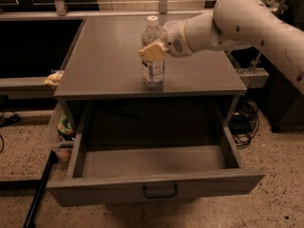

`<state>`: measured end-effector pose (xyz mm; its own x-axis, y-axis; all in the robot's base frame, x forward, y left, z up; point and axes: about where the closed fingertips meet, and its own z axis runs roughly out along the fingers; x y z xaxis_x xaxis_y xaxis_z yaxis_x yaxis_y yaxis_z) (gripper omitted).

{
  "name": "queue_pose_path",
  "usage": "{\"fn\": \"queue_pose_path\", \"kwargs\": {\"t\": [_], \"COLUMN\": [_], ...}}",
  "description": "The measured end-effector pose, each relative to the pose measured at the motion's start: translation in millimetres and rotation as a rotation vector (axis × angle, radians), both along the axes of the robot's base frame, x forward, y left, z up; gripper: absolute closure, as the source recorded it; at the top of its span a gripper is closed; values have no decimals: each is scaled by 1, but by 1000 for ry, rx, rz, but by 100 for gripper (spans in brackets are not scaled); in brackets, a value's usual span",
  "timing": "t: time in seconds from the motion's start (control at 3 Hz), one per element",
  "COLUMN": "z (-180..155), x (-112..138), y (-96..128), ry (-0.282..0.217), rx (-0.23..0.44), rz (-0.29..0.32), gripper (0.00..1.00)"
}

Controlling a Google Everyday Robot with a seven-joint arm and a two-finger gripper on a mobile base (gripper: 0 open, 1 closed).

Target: Pick blue plastic bottle from top drawer and place on counter

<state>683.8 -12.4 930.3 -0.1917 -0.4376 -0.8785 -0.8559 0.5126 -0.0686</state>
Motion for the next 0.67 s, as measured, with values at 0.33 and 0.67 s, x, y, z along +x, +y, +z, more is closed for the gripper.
{"fn": "queue_pose_path", "kwargs": {"t": [0.33, 0.67], "z": [0, 0], "x": [0, 0], "y": [0, 0], "ry": [0, 0], "rx": [0, 0], "rz": [0, 0], "gripper": [36, 13]}}
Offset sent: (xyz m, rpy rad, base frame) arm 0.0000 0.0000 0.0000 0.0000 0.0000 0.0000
